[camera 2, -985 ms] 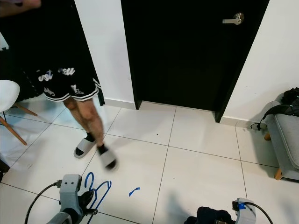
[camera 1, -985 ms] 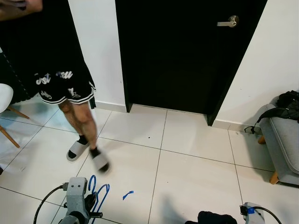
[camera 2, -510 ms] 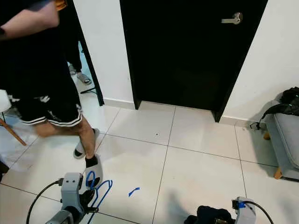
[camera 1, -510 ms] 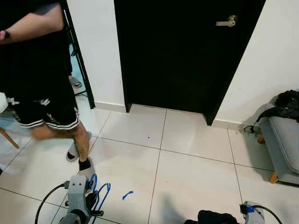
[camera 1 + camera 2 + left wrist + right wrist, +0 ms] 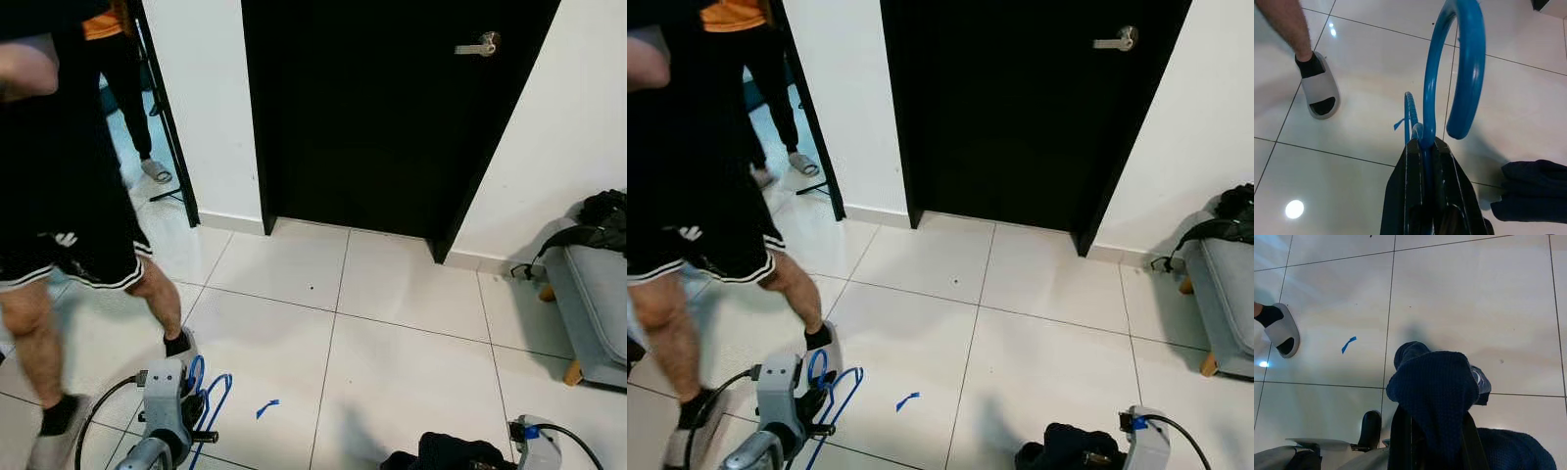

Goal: Hang hanger

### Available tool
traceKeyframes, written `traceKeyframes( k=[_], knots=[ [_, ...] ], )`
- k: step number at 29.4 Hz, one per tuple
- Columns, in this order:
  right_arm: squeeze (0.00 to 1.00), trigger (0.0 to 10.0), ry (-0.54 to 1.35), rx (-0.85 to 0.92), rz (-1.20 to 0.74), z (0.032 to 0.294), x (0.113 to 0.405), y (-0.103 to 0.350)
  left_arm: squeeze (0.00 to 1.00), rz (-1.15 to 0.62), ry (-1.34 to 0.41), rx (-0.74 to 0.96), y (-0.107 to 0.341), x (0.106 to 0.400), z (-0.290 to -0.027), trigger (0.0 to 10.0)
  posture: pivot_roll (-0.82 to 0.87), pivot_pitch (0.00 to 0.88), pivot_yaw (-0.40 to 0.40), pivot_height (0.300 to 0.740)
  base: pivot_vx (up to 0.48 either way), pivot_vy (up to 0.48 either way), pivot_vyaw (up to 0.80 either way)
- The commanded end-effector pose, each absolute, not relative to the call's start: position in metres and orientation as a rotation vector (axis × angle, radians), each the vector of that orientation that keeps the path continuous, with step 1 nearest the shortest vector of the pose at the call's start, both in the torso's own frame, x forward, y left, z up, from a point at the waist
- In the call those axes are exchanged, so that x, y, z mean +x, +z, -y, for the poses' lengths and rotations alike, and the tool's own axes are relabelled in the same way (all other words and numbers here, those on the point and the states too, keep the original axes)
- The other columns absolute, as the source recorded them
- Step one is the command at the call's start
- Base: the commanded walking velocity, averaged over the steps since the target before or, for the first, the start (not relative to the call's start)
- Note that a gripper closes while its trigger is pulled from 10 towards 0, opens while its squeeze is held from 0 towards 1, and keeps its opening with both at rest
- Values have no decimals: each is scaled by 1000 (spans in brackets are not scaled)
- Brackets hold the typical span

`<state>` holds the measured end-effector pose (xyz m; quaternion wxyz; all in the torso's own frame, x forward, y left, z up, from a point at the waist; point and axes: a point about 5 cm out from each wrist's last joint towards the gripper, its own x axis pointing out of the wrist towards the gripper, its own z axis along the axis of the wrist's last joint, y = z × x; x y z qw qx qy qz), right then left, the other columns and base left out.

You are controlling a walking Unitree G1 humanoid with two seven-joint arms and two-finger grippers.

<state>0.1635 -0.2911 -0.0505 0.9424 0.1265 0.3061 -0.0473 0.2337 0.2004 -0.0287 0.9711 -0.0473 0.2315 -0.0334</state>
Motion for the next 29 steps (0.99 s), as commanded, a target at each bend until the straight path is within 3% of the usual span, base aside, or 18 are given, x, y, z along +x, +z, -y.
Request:
traceKeyframes(
  k=[1, 21, 29],
  knots=[
    [0, 10000, -98, 266, -629, 293, 162, -51, 0, -467, -53, -77, -27, 234, -208, 10000, 47, 89, -30, 740, 0, 0, 0],
    [0, 10000, -133, 256, -561, 297, 194, -34, 0, -440, -22, -88, -21, 245, -209, 10000, 53, 21, -40, 740, 0, 0, 0],
    [0, 10000, -90, 264, -535, 273, 207, -36, 0, -450, -7, -77, -20, 248, -215, 10000, 47, 0, -41, 740, 0, 0, 0]
  ],
)
